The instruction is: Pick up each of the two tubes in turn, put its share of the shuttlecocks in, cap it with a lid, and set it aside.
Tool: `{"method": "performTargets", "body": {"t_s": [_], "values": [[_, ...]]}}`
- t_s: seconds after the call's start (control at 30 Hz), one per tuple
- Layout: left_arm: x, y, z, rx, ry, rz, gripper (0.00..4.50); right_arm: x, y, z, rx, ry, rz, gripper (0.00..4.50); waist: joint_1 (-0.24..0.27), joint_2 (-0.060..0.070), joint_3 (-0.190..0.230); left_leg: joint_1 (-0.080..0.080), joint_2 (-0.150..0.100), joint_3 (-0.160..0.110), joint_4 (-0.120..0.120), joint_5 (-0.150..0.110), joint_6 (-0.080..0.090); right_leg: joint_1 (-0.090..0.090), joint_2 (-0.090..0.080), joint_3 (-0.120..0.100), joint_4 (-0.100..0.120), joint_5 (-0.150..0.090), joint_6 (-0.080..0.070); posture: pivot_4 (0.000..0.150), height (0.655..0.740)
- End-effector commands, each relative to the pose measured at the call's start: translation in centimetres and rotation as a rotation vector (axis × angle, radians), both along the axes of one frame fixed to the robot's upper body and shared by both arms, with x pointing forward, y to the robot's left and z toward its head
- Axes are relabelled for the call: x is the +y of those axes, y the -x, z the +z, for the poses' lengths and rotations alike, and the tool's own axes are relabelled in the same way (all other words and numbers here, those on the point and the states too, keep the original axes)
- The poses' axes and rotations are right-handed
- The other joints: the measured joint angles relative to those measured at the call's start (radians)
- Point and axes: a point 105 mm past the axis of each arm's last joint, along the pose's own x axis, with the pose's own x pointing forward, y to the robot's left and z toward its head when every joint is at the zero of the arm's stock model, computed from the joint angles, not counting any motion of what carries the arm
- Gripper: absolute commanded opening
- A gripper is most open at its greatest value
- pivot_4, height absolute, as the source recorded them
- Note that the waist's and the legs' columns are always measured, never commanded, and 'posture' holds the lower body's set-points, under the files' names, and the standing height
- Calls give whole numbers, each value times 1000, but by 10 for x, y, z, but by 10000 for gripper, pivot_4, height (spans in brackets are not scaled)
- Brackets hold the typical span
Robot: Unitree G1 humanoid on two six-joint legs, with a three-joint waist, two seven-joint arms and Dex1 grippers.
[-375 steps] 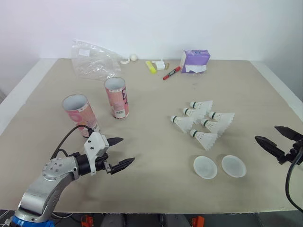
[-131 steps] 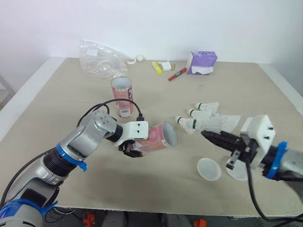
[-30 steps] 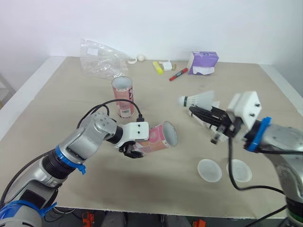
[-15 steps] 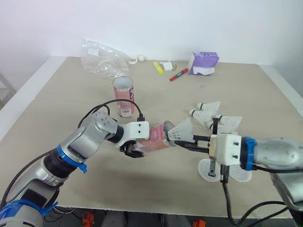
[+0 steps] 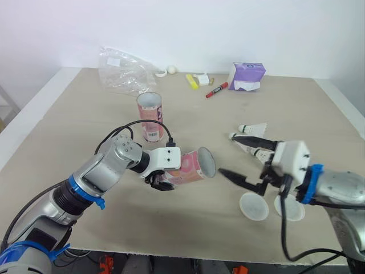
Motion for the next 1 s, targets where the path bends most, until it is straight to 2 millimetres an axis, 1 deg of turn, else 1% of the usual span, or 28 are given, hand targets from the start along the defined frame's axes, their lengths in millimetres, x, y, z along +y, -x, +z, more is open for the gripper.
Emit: {"method": "performTargets", "body": {"t_s": [0.03, 0.1, 0.2, 0.43, 0.57, 0.67, 0.8, 0.87, 1.0], "values": [[4, -2, -10, 25, -29, 22, 32137, -45, -4, 3, 23, -109, -206, 44516, 0, 0, 0, 0, 0, 0, 0, 0, 0, 0, 0, 0, 0, 0, 0, 1500, 7400], [3, -2, -10, 25, -29, 19, 32137, -61, -6, -6, 55, -110, -291, 44516, -2, 1, 0, 1, 0, 0, 0, 0, 0, 0, 0, 0, 0, 0, 0, 1500, 7400], [3, -2, -10, 24, -29, 16, 32137, -91, -9, -29, 160, -116, -466, 44516, -2, 1, -1, 1, 0, 0, 0, 0, 0, 1, 0, 0, 0, 0, 0, 1500, 7400], [2, -2, -10, 23, -27, 15, 32137, -117, -17, -46, 277, -298, -684, 44516, -3, 3, -1, 2, 0, 1, 0, 0, 0, 0, 0, 1, 0, 0, 0, 1500, 7400], [3, -2, -10, 23, -28, 17, 32137, -114, -20, -53, 315, -327, -673, 44516, -3, 3, -1, 1, -1, 1, -1, 0, 0, 0, 0, 1, 0, 0, 0, 1500, 7400], [3, -2, -10, 21, -29, 20, 32137, -112, -21, -61, 363, -384, -681, 44516, -3, 3, -1, 1, -1, 1, -1, 0, 0, 0, 0, 2, 0, 0, 0, 1500, 7400], [4, -3, -10, 20, -29, 23, 32137, -106, -25, -71, 395, -396, -681, 44516, -4, 3, -1, 1, -1, 0, -1, 0, 0, 0, 0, 2, 0, 0, 0, 1500, 7400], [4, -3, -10, 17, -31, 25, 32137, -101, -30, -77, 413, -414, -672, 44516, -4, 3, -1, 1, -1, 0, -1, 0, 0, 0, 0, 2, 0, 0, 0, 1500, 7400], [4, -4, -9, 15, -29, 27, 32137, -97, -41, -82, 427, -465, -667, 44516, -4, 5, -1, 1, -1, 0, -1, 0, 0, 0, 0, 2, 0, 0, 0, 1500, 7400]]}}
